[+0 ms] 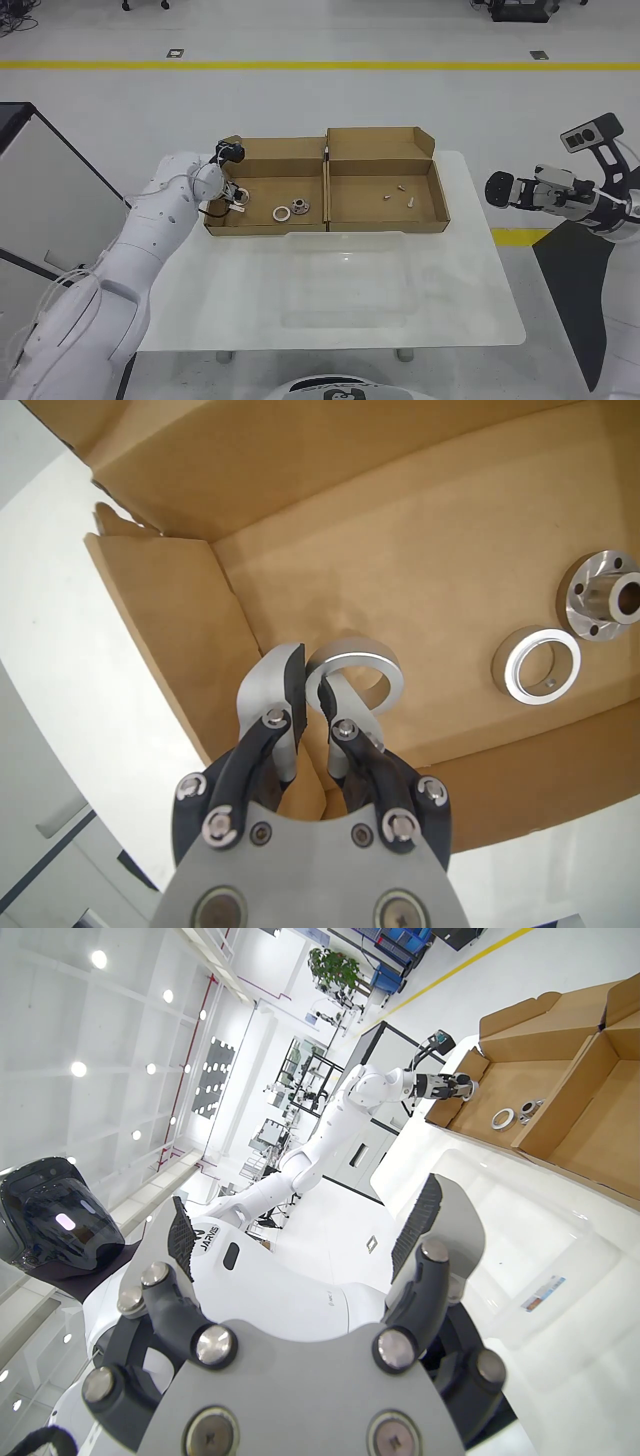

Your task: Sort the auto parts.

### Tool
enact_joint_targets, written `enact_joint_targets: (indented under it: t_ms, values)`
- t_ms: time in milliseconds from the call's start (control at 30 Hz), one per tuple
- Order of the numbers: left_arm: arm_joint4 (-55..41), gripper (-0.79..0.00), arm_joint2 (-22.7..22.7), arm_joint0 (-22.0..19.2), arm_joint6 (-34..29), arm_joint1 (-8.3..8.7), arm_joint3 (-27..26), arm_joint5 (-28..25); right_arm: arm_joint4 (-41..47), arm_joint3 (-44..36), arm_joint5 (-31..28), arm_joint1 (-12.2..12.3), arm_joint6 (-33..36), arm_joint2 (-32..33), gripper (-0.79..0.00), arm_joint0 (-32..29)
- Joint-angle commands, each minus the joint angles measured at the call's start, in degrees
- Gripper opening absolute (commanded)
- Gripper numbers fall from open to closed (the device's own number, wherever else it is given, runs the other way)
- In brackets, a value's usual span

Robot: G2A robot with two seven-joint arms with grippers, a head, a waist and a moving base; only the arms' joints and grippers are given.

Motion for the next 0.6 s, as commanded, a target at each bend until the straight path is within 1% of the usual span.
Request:
enact_joint_targets:
  t_ms: [0,233,267,300,333,367,400,433,567]
  values:
    - [-0.35,-0.785,0.69,-0.26,0.15,-0.56,1.36,-0.46,0.00,0.00,0.00,0.00,0.00,0.00,0.000,0.00]
    - [-0.52,-0.785,2.53,-1.31,0.60,-2.20,4.99,-1.61,0.00,0.00,0.00,0.00,0.00,0.00,0.000,0.00]
    - [-0.61,-0.760,2.66,-1.45,0.70,-2.39,5.33,-1.64,0.00,0.00,0.00,0.00,0.00,0.00,0.000,0.00]
    - [-0.74,-0.566,2.76,-1.57,0.77,-2.57,5.63,-1.71,0.00,0.00,0.00,0.00,0.00,0.00,0.000,0.00]
    - [-1.00,-0.489,2.78,-1.70,0.82,-2.72,5.98,-1.87,0.00,0.00,0.00,0.00,0.00,0.00,0.000,0.00]
    - [-1.06,-0.379,2.82,-1.86,0.89,-2.85,6.34,-2.01,0.00,0.00,0.00,0.00,0.00,0.00,0.000,0.00]
    - [-1.11,-0.040,2.83,-2.04,1.05,-2.97,6.62,-2.10,0.00,0.00,0.00,0.00,0.00,0.00,0.000,0.00]
    - [-1.17,0.000,2.82,-2.18,1.11,-3.06,6.91,-2.22,0.00,0.00,0.00,0.00,0.00,0.00,0.000,0.00]
    - [-1.42,0.000,2.55,-2.52,1.27,-3.28,7.34,-2.27,0.00,0.00,0.00,0.00,0.00,0.00,0.000,0.00]
